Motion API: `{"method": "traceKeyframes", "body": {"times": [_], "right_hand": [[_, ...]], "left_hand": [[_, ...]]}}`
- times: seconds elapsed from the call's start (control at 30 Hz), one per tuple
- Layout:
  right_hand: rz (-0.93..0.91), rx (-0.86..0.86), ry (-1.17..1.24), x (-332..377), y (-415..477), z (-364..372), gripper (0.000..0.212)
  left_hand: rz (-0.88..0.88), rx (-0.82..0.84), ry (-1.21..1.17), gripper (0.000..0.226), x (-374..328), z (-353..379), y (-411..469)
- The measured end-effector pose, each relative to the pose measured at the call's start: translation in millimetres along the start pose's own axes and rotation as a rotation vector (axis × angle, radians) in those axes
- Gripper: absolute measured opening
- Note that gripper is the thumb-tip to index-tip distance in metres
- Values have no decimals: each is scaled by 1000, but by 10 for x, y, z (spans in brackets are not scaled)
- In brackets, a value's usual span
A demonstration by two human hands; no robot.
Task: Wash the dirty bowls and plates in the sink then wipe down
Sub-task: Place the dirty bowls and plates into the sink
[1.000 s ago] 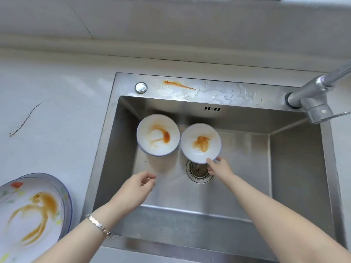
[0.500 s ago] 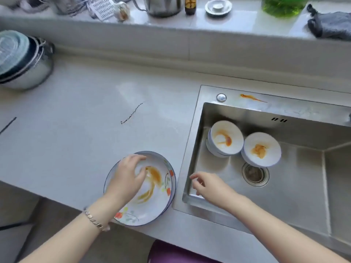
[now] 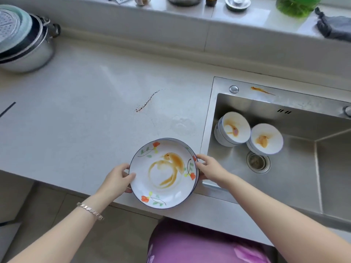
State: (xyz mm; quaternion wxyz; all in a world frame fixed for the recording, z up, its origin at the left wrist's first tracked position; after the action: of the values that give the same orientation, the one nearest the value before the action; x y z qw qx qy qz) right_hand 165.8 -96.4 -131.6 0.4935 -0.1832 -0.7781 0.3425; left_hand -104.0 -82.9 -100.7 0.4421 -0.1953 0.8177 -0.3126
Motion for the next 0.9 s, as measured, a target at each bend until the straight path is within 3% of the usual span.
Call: {"method": "traceKeyframes", "body": {"times": [0.23, 0.47, 0.67, 0.9], "right_hand": [[-11, -184, -97, -255, -292, -310, 25], [59, -550, 21, -978, -1006, -1379, 18], [308, -850, 119, -2035, -1491, -2309, 17], [605, -896, 266, -3166, -1239, -3012, 31]], "left_hand": [[76, 99, -100, 9, -369, 253, -125], [174, 208, -262, 8, -1041, 968, -298], [197, 197, -345, 9, -1546, 1802, -213], [186, 113, -222, 9, -1855, 2868, -136]]}}
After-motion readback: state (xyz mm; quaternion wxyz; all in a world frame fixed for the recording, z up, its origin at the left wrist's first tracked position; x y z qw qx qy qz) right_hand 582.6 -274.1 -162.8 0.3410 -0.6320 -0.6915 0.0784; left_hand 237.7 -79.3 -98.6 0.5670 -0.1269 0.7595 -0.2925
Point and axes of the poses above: each hand's wrist, its own y-axis towards the middle knuckle, its own z-axis out of the palm, x = y × z, the point moved 4 cm from there along y, towards the middle knuckle, and after that the axes turned 7 degrees about -y, right-handed, at the moved point
